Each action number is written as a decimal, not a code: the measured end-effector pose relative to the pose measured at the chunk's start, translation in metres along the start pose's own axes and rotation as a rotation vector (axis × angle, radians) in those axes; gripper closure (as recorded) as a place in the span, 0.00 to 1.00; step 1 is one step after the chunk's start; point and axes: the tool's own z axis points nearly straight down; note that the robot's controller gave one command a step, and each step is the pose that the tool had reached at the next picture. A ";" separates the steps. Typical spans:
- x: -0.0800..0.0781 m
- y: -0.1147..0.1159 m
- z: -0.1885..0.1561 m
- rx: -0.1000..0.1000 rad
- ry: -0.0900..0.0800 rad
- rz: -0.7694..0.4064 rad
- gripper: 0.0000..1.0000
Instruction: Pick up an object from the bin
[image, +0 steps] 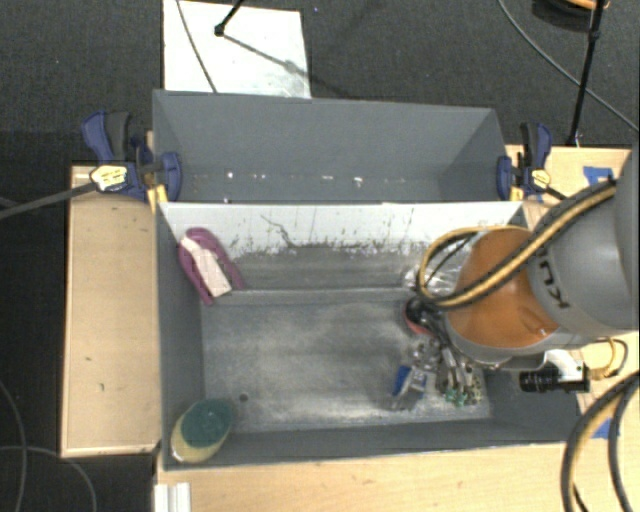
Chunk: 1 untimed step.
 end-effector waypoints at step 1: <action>-0.013 -0.016 -0.123 -0.003 -0.012 0.011 1.00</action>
Offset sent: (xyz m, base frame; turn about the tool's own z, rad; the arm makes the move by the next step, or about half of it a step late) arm 0.0043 -0.0191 0.1181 0.0163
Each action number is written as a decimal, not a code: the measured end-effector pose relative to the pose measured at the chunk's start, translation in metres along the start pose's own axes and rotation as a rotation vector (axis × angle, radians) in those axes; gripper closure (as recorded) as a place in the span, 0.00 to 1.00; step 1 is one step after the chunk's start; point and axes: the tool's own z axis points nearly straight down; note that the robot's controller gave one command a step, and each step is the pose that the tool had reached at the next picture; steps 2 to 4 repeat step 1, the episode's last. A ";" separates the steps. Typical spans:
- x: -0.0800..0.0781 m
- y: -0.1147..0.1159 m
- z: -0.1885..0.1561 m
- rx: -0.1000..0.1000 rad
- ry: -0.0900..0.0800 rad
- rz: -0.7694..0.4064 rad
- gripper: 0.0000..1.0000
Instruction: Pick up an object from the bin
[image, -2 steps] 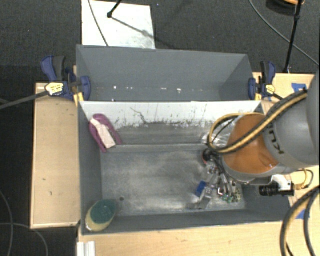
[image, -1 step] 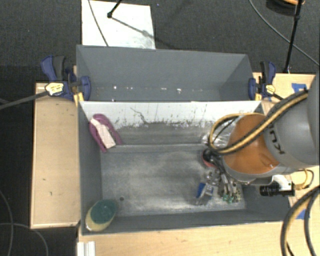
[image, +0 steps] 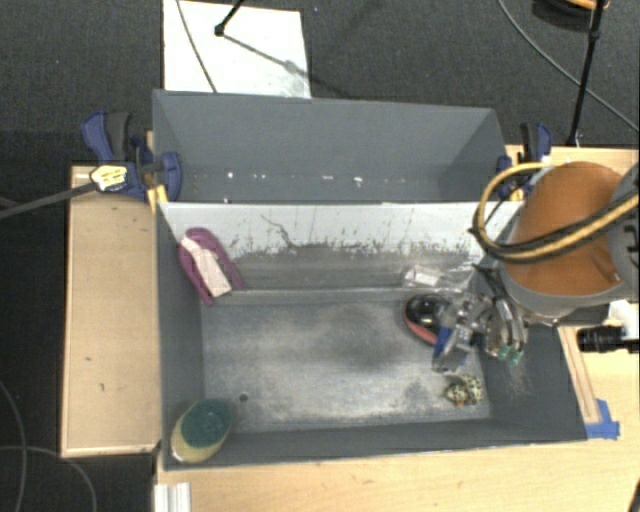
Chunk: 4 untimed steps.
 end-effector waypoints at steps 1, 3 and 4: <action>-0.010 0.011 -0.084 -0.001 -0.002 -0.045 1.00; -0.010 0.011 -0.084 -0.001 -0.002 -0.045 1.00; -0.010 0.011 -0.084 -0.001 -0.002 -0.045 1.00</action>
Offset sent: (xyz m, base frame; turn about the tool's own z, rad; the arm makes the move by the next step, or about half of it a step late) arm 0.0097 0.0061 0.0791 -0.0351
